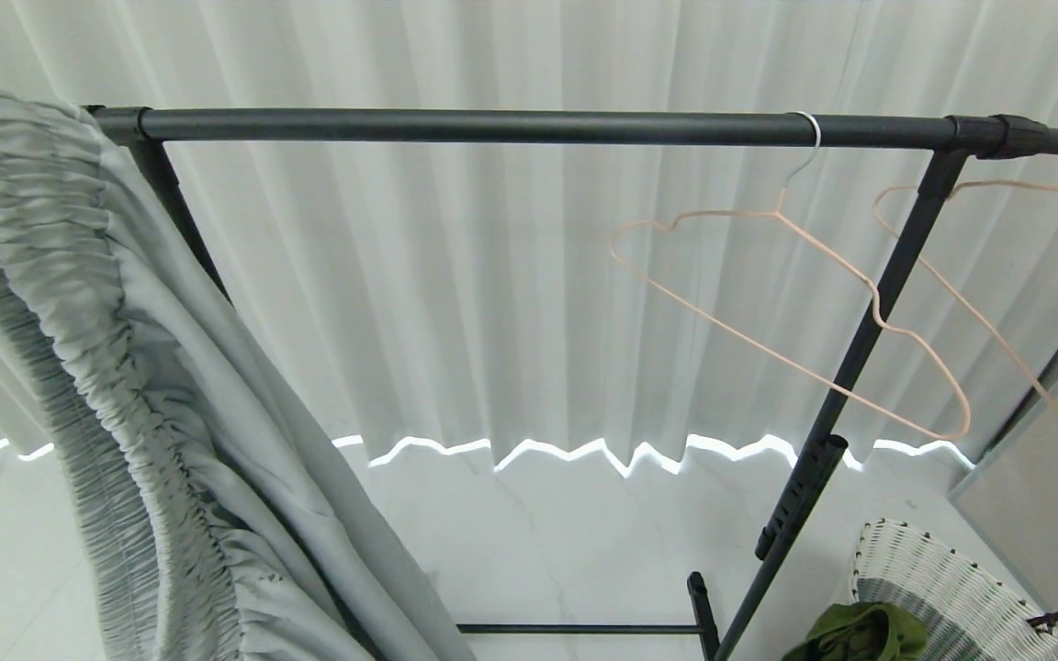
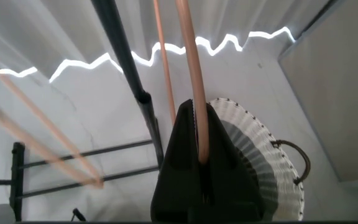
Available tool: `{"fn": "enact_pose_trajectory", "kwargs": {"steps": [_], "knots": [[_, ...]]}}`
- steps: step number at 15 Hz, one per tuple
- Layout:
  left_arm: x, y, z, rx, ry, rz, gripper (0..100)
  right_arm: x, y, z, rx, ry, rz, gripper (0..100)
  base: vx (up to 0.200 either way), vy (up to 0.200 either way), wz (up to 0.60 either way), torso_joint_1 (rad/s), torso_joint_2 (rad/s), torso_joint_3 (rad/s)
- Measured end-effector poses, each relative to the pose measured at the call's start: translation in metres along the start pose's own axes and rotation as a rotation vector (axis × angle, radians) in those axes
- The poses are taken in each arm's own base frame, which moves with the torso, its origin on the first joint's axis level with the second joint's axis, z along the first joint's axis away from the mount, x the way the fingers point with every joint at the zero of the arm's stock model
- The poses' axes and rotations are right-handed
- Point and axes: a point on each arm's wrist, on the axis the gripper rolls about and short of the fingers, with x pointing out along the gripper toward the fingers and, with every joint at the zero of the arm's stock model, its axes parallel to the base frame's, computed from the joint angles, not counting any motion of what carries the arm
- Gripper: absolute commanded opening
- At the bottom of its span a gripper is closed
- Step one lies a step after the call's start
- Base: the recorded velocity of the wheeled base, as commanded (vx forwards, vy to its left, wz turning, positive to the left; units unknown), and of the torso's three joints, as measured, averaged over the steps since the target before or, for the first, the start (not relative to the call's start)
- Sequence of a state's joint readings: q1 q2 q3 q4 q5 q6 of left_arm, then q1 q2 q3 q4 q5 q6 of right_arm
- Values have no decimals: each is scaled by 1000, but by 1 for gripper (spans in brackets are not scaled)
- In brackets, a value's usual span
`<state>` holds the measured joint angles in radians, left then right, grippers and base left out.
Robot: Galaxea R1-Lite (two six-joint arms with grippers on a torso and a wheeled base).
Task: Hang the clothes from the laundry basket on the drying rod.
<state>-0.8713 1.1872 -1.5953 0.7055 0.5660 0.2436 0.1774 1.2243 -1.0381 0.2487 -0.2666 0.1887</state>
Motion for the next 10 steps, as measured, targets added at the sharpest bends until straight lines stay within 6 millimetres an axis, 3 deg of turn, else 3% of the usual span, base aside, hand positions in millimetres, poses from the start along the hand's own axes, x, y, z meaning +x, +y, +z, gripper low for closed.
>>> {"fn": "enact_pose_trajectory", "kwargs": {"steps": [8, 10], "knots": [[-6, 2, -14, 7, 22, 11, 0, -22, -8, -10, -5, -19, 3, 0, -200, 0, 0, -2, 1, 2], [-7, 3, -15, 6, 22, 11, 0, -25, -8, -10, -9, -28, 15, 0, 0, 0, 0, 0, 0, 0]]}}
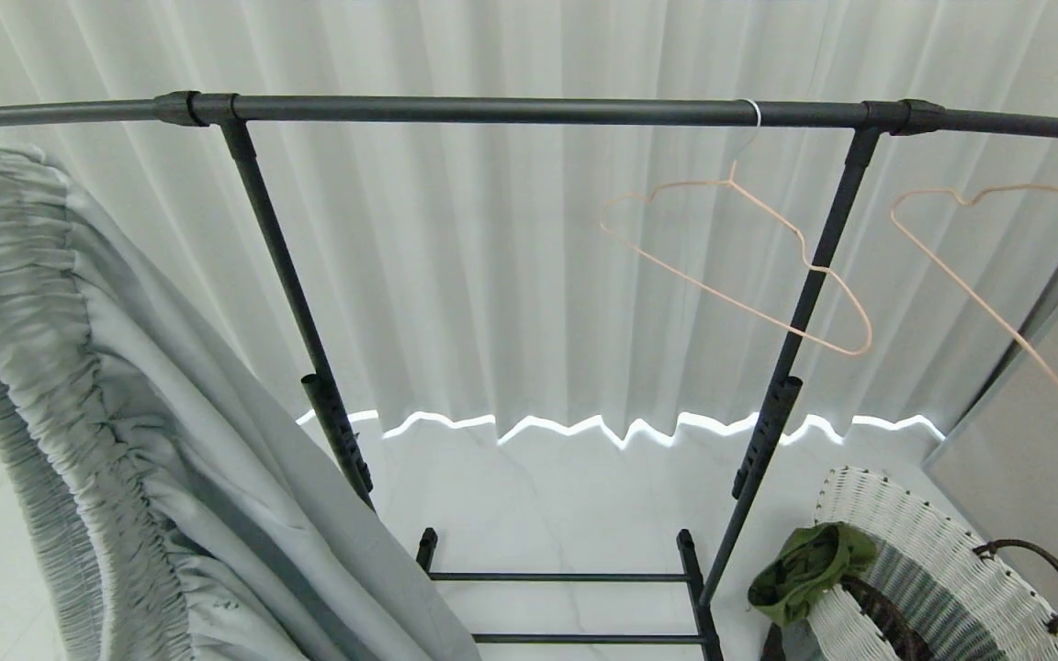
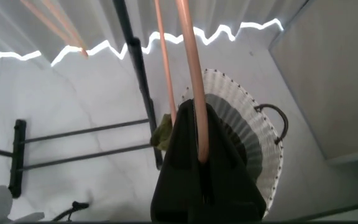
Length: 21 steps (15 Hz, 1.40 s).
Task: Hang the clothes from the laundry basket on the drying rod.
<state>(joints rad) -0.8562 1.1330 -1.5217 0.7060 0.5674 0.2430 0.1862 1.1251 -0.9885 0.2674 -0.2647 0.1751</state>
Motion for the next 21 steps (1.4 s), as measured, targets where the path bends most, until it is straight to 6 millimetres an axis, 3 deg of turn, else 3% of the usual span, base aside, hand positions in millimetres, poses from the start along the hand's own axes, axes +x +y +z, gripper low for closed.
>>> {"fn": "enact_pose_trajectory", "kwargs": {"steps": [6, 13, 17, 21], "knots": [[2, -2, -4, 10, 17, -4, 0, -30, 20, -2, -66, -56, 213, 0, 0, 0, 0, 0, 0, 0], [6, -6, -10, 27, 43, -9, 0, -58, 48, -14, -269, -78, 524, 0, 0, 0, 0, 0, 0, 0], [13, -10, -15, 36, 71, 10, 0, -68, 68, -28, -338, -35, 699, 0, 0, 0, 0, 0, 0, 0], [27, -6, -21, 8, 109, 112, 0, -82, 101, -41, -351, 8, 895, 0, 0, 0, 0, 0, 0, 0]]}}
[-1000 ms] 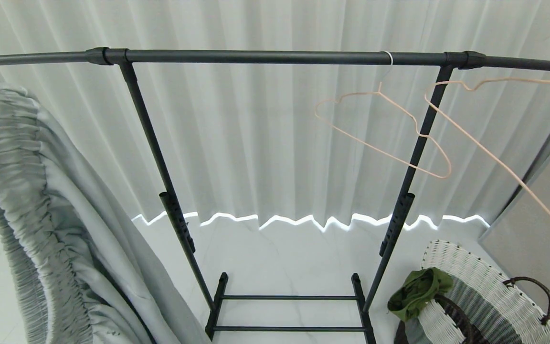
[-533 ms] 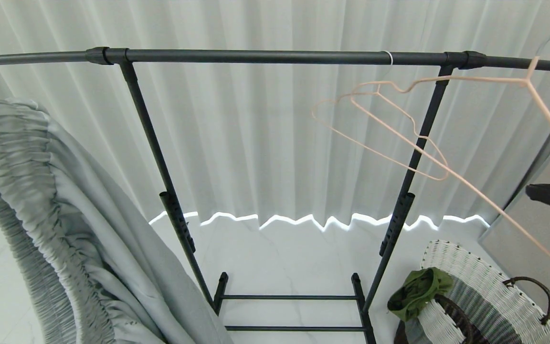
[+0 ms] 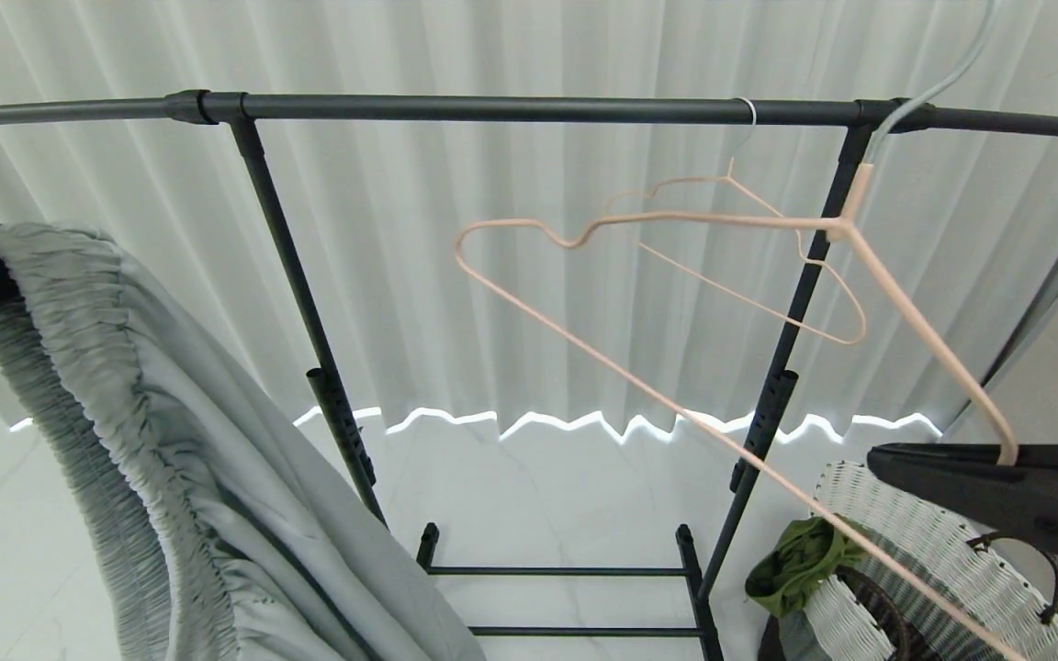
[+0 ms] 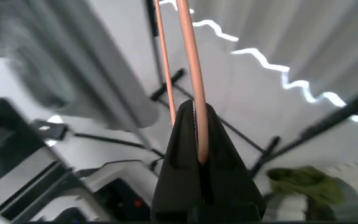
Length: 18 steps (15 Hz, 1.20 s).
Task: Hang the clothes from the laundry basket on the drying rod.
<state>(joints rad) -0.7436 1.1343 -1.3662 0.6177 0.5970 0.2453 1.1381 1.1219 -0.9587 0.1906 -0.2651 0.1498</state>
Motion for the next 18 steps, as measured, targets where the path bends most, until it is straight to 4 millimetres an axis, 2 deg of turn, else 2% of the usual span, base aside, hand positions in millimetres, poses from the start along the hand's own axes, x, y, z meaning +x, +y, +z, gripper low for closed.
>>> {"fn": "enact_pose_trajectory", "kwargs": {"steps": [4, 8, 11, 15, 18], "knots": [[8, 1, -2, -17, 32, 37, 0, 9, 30, -2, -14, 13, 150, 0, 0, 0, 0, 0, 0, 0], [27, -9, 5, -172, 33, 41, 0, 15, 55, -10, -23, 61, 249, 0, 0, 0, 0, 0, 0, 0], [39, -12, 8, -192, 58, 58, 0, 17, 58, -12, -29, 73, 254, 0, 0, 0, 0, 0, 0, 0], [53, -6, 20, -245, 8, 131, 0, 19, 59, -13, -31, 81, 253, 0, 0, 0, 0, 0, 0, 0], [65, -3, 20, -251, 36, 179, 0, 20, 60, -12, -30, 81, 253, 0, 0, 0, 0, 0, 0, 0]]}}
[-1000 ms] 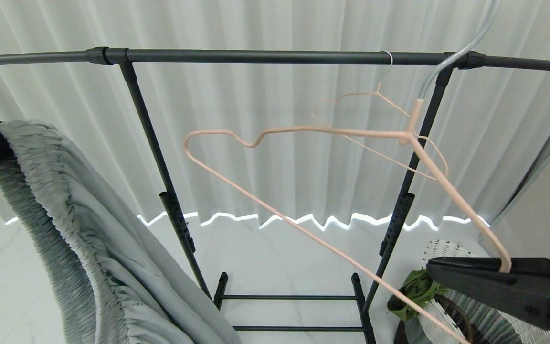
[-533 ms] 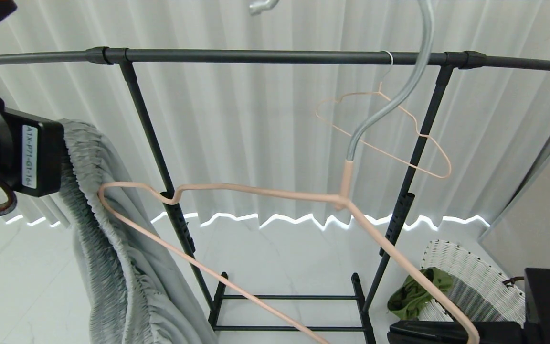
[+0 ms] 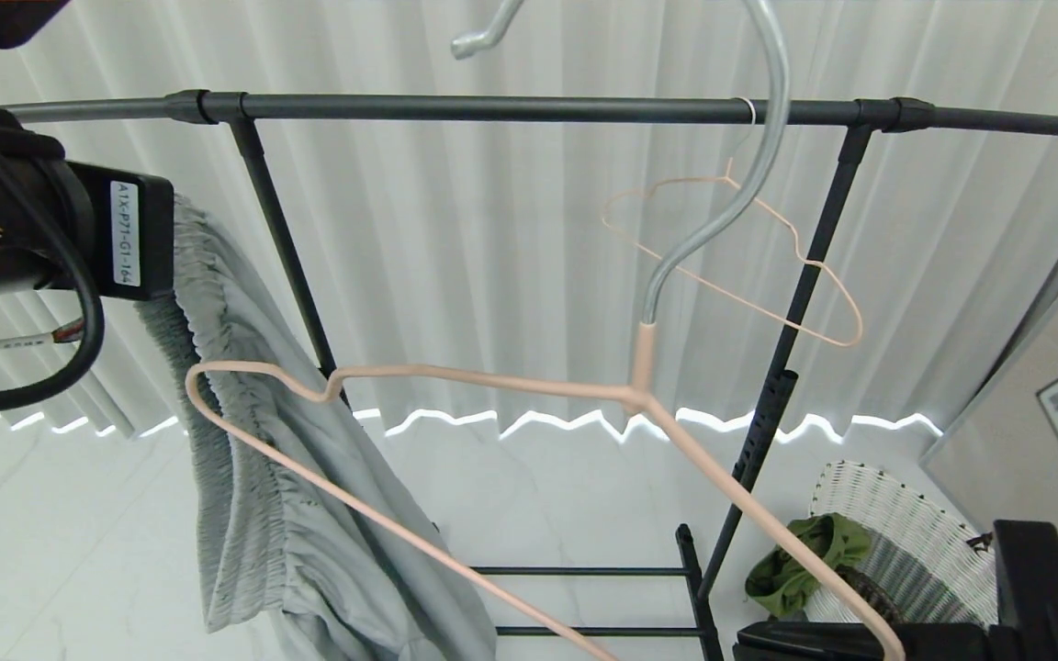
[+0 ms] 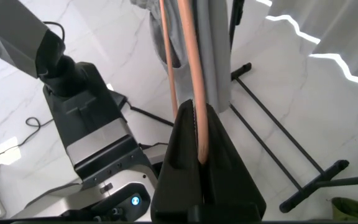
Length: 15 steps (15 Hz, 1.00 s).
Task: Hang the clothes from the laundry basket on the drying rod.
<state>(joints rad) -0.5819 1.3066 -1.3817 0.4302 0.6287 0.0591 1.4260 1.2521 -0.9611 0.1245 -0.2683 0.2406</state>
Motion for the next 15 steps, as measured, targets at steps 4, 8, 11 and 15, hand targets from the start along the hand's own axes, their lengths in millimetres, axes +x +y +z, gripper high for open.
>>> {"fn": "enact_pose_trajectory", "kwargs": {"steps": [4, 8, 11, 15], "knots": [[5, -2, 1, 7, 9, 5, 0, 2, -1, 0, 2, 2, -6, 0, 0, 0, 0, 0, 0, 0], [9, 1, -2, 5, 26, 42, 0, 3, -1, 0, 2, 4, -9, 0, 0, 0, 0, 0, 0, 0], [6, -4, -2, 14, 20, 18, 0, 6, -2, 0, 7, 5, -25, 0, 0, 0, 0, 0, 0, 0], [-2, -13, 1, 24, -5, -40, 0, 32, -11, 15, 59, -82, -87, 0, 0, 0, 0, 0, 0, 0]]}}
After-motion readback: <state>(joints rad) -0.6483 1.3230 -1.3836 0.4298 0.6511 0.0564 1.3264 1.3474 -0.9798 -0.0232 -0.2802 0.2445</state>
